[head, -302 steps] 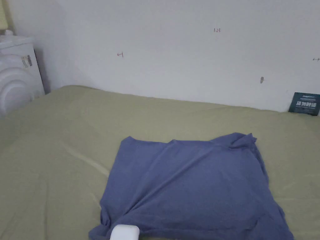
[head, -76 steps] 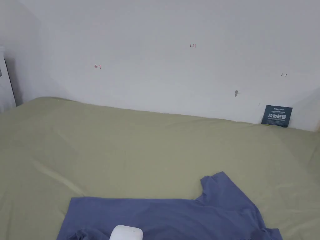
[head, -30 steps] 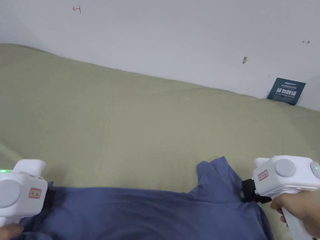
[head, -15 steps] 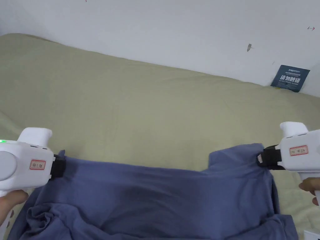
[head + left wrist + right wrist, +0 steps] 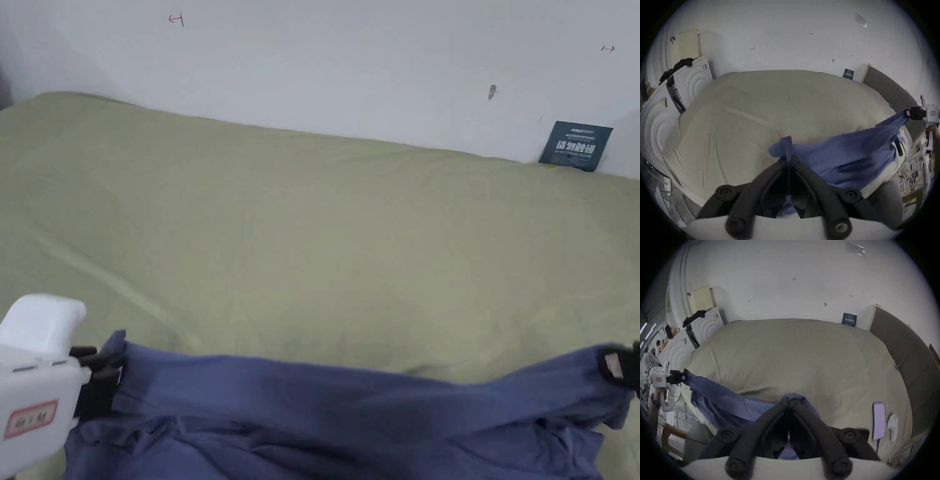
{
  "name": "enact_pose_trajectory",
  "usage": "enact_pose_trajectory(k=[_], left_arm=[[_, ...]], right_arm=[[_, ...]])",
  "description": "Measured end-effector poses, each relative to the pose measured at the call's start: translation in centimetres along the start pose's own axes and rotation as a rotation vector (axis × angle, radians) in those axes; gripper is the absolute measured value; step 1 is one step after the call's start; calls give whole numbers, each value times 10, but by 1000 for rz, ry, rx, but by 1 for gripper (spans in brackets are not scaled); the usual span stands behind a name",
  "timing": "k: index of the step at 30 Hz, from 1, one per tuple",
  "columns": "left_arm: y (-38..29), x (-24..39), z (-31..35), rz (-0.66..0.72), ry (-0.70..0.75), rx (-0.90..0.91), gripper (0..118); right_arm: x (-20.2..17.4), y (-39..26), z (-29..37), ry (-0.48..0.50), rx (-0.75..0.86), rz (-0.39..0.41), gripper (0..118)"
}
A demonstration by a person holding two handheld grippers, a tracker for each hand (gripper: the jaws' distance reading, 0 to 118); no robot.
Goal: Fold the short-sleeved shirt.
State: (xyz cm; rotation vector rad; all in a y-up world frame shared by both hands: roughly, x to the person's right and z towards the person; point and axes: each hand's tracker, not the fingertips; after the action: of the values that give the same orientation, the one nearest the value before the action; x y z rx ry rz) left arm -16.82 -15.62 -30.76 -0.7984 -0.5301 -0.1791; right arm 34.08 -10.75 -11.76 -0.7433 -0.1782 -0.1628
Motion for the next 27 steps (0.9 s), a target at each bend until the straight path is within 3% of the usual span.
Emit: enact_pose_trajectory(k=[9, 16, 19, 21, 23, 25, 27], left_arm=[[-65, -10, -10, -75, -56, -187, 2], [-85, -15, -40, -39, -83, -343, 3], [-88, -16, -43, 7, -87, -352, 5], [-86, -22, -37, 63, -88, -332, 15], [-78, -31, -19, 164, -103, -303, 26], [-68, -33, 6, 180, -75, -220, 31], [-51, -23, 28, 151, 0, -108, 30]], right_arm=[[22, -99, -3, -41, -170, -187, 0], [33, -123, -30, -118, -286, -187, 1], [37, -123, -34, -117, -301, -240, 2], [38, -118, -26, -120, -297, -293, 18], [38, -110, -7, -119, -256, -342, 62], [35, -97, 19, -84, -158, -381, 67], [20, -80, 38, -118, -84, -367, 68]])
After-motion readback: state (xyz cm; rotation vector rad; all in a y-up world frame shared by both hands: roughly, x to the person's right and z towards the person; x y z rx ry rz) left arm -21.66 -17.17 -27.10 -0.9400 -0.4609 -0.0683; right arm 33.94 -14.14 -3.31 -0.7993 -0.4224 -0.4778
